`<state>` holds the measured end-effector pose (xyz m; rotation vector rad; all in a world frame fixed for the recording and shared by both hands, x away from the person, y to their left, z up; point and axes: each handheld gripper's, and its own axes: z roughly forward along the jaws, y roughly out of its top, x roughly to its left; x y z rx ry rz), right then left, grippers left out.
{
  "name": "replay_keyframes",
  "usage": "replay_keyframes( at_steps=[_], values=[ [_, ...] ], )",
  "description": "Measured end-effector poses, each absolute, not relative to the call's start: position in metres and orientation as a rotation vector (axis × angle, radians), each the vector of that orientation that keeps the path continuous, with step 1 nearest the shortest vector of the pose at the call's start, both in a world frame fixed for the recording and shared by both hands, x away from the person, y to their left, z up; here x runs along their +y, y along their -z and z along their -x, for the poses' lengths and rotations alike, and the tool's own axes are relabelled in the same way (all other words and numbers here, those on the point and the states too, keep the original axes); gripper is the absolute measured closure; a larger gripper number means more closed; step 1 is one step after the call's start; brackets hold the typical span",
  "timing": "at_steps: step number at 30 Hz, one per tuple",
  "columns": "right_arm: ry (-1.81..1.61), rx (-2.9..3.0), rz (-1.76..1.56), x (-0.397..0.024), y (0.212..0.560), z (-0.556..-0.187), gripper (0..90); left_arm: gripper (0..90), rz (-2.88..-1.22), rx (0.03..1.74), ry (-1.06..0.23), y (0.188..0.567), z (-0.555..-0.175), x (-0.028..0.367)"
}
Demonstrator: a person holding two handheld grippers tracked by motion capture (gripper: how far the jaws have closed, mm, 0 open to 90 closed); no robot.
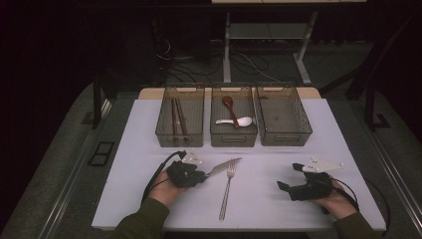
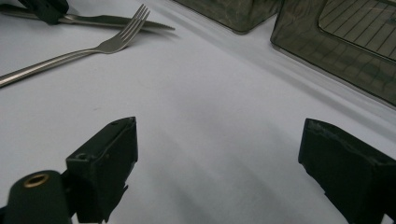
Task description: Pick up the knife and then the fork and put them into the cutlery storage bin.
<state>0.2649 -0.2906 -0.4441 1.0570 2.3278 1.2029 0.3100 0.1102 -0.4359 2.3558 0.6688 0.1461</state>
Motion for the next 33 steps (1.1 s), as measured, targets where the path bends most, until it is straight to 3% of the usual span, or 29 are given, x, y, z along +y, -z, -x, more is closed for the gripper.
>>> replay_keyframes(
  at_steps=[22, 33],
  values=[
    [-1.253, 2.285, -1.088, -0.29, 0.439, -0.266, 12.1, 79.5, -2.081, 0.652, -0.222, 0.389, -0.312, 0.121],
    [-1.306, 2.267, -1.094, -0.272, 0.419, -0.285, 12.8, 79.7, -2.052, 0.631, -0.226, 0.384, -0.316, 0.106]
  ],
)
